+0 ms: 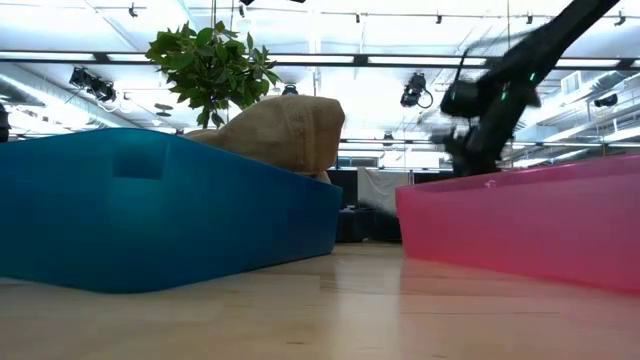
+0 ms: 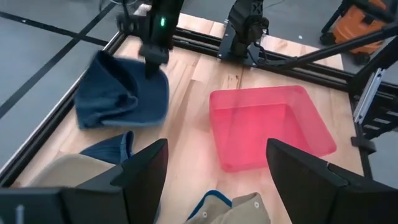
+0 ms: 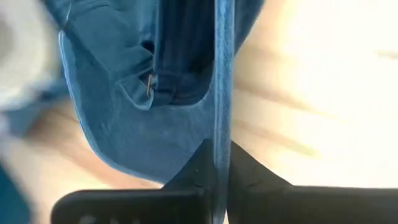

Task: Pick & Place hat
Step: Put the blue cap into the pink bin

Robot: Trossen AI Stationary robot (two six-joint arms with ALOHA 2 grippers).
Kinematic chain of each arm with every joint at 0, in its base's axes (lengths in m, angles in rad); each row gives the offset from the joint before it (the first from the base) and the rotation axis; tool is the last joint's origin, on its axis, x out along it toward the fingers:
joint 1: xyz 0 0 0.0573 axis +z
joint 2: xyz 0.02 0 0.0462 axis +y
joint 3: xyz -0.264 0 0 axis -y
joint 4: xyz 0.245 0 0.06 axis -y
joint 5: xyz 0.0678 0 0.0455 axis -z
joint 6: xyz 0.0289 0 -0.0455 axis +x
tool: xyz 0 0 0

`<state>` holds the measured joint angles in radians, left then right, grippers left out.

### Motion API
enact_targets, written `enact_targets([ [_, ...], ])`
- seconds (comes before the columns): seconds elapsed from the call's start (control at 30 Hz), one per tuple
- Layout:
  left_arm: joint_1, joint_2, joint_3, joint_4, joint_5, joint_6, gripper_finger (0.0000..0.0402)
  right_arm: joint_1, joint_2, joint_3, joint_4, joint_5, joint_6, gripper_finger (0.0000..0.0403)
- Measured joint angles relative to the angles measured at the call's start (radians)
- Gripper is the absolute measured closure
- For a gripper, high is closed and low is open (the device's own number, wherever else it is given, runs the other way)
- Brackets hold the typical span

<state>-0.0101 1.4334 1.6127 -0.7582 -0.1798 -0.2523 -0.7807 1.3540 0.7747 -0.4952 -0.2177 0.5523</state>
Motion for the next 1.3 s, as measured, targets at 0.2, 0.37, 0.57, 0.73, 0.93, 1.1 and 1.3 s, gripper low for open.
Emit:
enact_targets([
  [0.2, 0.007, 0.0, 0.0, 0.0, 0.0, 0.027, 0.0125, 0.017, -0.24, 0.094, -0.141, 0.034, -0.015, 0.0397],
  [0.37, 0.018, 0.0, 0.0, 0.005, -0.007, 0.064, 0.0125, 0.111, -0.406, 0.187, -0.319, 0.128, -0.014, 0.0397],
  [0.57, 0.025, 0.0, 0.0, 0.006, -0.011, 0.117, 0.0125, 0.31, -0.533, 0.275, -0.538, 0.289, 0.106, 0.0397],
  [0.73, 0.031, 0.0, 0.0, 0.007, -0.011, 0.134, 0.0125, 0.49, -0.557, 0.299, -0.735, 0.36, 0.286, 0.0397],
  [0.93, 0.031, 0.0, 0.0, 0.007, -0.011, 0.144, 0.0125, 0.732, -0.511, 0.299, -0.761, 0.318, 0.483, 0.0397],
  [1.1, 0.032, 0.0, 0.0, 0.007, -0.011, 0.145, 0.0125, 0.912, -0.428, 0.299, -0.763, 0.331, 0.569, 0.0397],
  [1.3, 0.032, 0.0, 0.0, 0.006, -0.011, 0.185, 0.0125, 1.054, -0.267, 0.387, -0.863, 0.493, 0.548, 0.0397],
])
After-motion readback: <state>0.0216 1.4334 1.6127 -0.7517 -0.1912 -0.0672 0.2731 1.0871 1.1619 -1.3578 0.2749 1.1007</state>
